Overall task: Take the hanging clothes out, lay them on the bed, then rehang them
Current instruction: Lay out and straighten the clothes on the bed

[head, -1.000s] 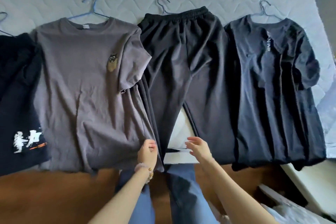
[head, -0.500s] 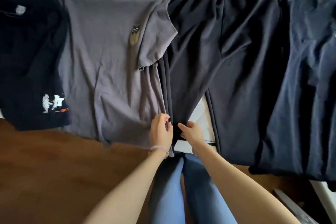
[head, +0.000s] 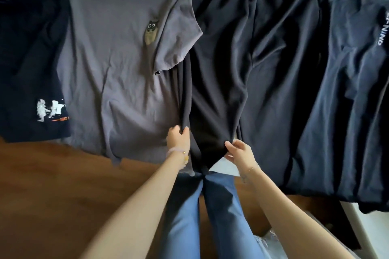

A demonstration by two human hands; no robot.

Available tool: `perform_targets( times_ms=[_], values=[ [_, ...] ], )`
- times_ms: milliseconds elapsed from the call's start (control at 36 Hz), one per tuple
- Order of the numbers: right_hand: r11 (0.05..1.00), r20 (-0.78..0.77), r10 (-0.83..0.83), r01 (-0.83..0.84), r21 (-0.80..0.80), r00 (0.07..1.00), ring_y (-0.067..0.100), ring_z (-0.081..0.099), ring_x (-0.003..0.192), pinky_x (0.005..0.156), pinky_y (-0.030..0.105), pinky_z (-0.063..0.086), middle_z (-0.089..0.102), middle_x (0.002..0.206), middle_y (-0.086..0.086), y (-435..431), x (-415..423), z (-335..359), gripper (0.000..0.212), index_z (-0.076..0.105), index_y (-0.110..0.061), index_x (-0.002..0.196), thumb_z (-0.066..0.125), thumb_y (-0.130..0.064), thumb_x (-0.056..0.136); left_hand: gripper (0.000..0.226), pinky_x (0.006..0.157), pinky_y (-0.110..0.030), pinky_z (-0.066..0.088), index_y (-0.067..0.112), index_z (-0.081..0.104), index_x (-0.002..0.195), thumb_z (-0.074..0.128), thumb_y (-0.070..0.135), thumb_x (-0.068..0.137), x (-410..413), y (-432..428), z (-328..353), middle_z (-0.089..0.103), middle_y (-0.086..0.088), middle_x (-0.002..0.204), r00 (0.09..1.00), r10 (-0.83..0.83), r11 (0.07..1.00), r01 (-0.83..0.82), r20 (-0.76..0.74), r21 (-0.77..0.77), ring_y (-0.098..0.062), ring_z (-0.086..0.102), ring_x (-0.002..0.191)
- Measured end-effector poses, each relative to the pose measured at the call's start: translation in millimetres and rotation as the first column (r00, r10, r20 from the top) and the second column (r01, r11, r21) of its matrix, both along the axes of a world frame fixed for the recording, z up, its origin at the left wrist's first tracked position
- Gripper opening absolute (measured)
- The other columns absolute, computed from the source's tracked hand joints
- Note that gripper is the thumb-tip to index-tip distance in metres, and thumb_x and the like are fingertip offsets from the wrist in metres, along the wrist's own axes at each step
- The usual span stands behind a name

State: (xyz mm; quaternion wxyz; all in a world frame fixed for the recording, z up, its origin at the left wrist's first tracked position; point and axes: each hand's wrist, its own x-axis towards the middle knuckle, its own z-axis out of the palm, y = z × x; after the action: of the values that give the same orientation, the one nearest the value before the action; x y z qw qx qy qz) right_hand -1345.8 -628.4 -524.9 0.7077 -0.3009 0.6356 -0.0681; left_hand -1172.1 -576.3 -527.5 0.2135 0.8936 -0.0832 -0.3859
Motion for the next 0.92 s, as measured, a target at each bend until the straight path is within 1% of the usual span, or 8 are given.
perform_targets(
  times_ms=[139, 250, 306, 472, 583, 667, 861, 917],
  values=[
    [0.969, 0.061, -0.247, 0.246, 0.010, 0.967, 0.010, 0.037, 0.059, 0.056, 0.022, 0.036, 0.038, 0.060, -0.002, -20, -35, 5, 0.035, 0.043, -0.018, 0.062, 0.047, -0.013, 0.096, 0.052, 0.108, -0.043, 0.040, 0.005, 0.049, 0.132, 0.060, 0.032, 0.089, 28, 28, 1, 0.054, -0.010, 0.132, 0.824, 0.397, 0.868, -0.480, -0.404, -0.126, -0.026, 0.052, 0.121],
    [0.974, 0.089, -0.223, 0.227, -0.030, 0.971, 0.007, 0.041, 0.060, 0.059, 0.022, 0.034, 0.045, 0.062, -0.004, -32, -54, 5, 0.032, 0.050, -0.020, 0.064, 0.049, -0.019, 0.095, 0.020, 0.082, -0.032, 0.040, 0.014, 0.053, 0.084, 0.060, 0.033, 0.089, 28, 43, -1, 0.052, -0.004, 0.090, 0.956, 0.111, 0.962, -0.172, -0.273, -0.214, -0.015, 0.045, 0.087],
    [0.978, 0.094, -0.207, 0.209, -0.017, 0.974, 0.003, 0.043, 0.052, 0.053, 0.018, 0.037, 0.048, 0.054, -0.010, -31, -55, 5, 0.035, 0.054, -0.023, 0.060, 0.050, -0.022, 0.095, 0.024, 0.078, -0.031, 0.037, 0.024, 0.047, 0.071, 0.061, 0.035, 0.087, 20, 42, -1, 0.046, -0.001, 0.078, 0.955, 0.095, 0.958, -0.165, -0.283, -0.235, -0.014, 0.040, 0.083],
    [0.969, 0.141, -0.206, 0.181, 0.170, 0.968, 0.013, 0.055, 0.062, 0.057, 0.024, 0.044, 0.059, 0.071, 0.001, -5, -46, -1, 0.017, 0.065, -0.020, 0.081, 0.059, -0.034, 0.088, 0.031, 0.067, -0.032, 0.051, 0.012, 0.059, 0.079, 0.070, 0.041, 0.074, -6, 45, 3, 0.061, -0.005, 0.078, 0.840, 0.164, 0.926, -0.311, -0.517, -0.212, -0.020, 0.058, 0.075],
    [0.971, 0.193, 0.045, -0.088, 0.223, 0.980, 0.007, 0.059, 0.061, 0.053, 0.019, 0.041, 0.068, 0.076, -0.006, 19, -46, 5, 0.016, 0.071, -0.026, 0.078, 0.073, -0.040, 0.071, 0.014, 0.048, -0.021, 0.048, 0.017, 0.059, 0.074, 0.072, 0.022, 0.079, -30, 60, -2, 0.055, 0.000, 0.060, 0.847, 0.014, 0.994, -0.071, -0.532, -0.086, -0.009, 0.052, 0.050],
    [0.964, 0.119, 0.182, -0.201, 0.172, 0.976, 0.014, 0.066, 0.092, 0.084, 0.028, 0.048, 0.073, 0.103, -0.003, 35, -47, 1, 0.032, 0.072, -0.021, 0.102, 0.075, -0.034, 0.073, 0.023, 0.055, -0.024, 0.047, 0.016, 0.052, 0.065, 0.065, 0.010, 0.084, -40, 73, -4, 0.048, -0.003, 0.056, 0.886, -0.078, 0.997, 0.057, -0.456, -0.061, -0.013, 0.046, 0.053],
    [0.995, 0.088, 0.079, -0.084, 0.047, 0.993, 0.016, 0.065, 0.088, 0.091, 0.034, 0.049, 0.073, 0.094, 0.001, 39, -61, 12, 0.015, 0.067, -0.012, 0.101, 0.057, -0.013, 0.090, 0.033, 0.075, -0.032, 0.036, 0.017, 0.033, 0.061, 0.052, 0.010, 0.087, -37, 96, 9, 0.036, -0.006, 0.068, 0.935, 0.080, 0.983, -0.132, -0.346, -0.128, -0.018, 0.037, 0.075],
    [0.999, 0.148, 0.008, -0.014, 0.038, 0.989, 0.014, 0.071, 0.084, 0.077, 0.027, 0.056, 0.075, 0.089, 0.002, 37, -66, 19, 0.020, 0.064, -0.002, 0.107, 0.051, -0.010, 0.093, 0.020, 0.080, -0.035, 0.038, 0.014, 0.044, 0.066, 0.048, 0.022, 0.085, -34, 105, 17, 0.046, -0.008, 0.073, 0.940, 0.124, 0.980, -0.165, -0.317, -0.107, -0.023, 0.046, 0.081]
  ],
)
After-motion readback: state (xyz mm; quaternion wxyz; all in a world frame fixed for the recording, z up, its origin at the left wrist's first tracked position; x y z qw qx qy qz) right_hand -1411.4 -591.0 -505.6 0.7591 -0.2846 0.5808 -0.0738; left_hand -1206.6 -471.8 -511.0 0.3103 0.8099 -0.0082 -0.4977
